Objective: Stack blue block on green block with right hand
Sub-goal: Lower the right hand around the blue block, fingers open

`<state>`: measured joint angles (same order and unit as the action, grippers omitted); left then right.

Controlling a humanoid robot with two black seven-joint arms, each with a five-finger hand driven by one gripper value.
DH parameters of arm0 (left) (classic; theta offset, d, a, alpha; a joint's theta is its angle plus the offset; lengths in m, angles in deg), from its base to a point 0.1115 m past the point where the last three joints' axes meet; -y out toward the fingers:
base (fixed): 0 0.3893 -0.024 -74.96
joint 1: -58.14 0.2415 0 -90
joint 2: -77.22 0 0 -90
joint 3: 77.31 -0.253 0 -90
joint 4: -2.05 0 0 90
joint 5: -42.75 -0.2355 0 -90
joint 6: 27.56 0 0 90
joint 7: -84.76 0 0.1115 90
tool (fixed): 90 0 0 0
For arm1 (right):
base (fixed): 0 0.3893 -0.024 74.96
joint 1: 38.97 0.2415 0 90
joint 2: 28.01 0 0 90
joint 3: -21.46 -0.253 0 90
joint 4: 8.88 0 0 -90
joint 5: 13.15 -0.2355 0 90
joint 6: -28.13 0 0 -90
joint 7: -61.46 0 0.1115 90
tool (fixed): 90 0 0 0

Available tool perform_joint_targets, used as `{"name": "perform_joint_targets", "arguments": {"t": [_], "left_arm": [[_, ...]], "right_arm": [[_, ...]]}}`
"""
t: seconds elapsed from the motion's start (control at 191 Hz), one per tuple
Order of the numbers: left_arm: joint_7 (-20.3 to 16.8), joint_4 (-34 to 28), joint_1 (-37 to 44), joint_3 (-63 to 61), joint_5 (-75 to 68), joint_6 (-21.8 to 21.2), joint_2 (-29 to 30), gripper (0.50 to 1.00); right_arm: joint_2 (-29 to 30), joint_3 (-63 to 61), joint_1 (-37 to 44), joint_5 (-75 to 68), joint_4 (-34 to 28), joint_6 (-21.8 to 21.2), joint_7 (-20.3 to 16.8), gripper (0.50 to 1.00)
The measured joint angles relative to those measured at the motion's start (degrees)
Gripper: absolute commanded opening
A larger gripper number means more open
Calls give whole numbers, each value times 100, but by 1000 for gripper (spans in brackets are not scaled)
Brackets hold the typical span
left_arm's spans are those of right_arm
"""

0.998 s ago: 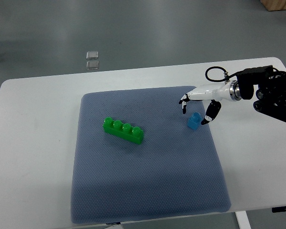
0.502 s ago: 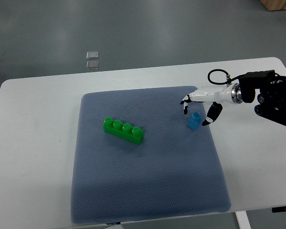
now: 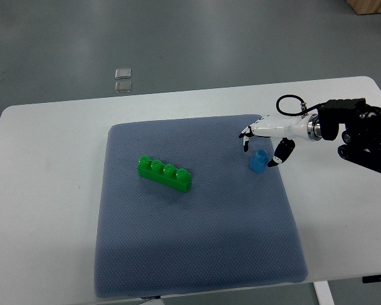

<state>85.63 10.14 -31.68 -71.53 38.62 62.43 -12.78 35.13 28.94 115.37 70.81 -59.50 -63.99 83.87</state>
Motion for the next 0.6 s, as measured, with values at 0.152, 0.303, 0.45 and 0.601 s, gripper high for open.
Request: {"name": "perform_joint_targets", "arguments": {"t": [0.152, 0.303, 0.45, 0.601], "left_arm": [[2, 0, 0, 0, 0, 0, 0, 1000], [2, 0, 0, -1, 0, 0, 0, 1000], [2, 2, 0, -3, 0, 0, 0, 1000], [2, 1, 0, -4, 0, 1, 0, 1000]], "right_arm": [[-11, 0, -6, 97, 0, 19, 6, 905], [-18, 0, -9, 98, -48, 16, 8, 903], [-12, 0, -33, 98, -61, 14, 7, 903], [2, 0, -42, 99, -62, 20, -2, 903]]}}
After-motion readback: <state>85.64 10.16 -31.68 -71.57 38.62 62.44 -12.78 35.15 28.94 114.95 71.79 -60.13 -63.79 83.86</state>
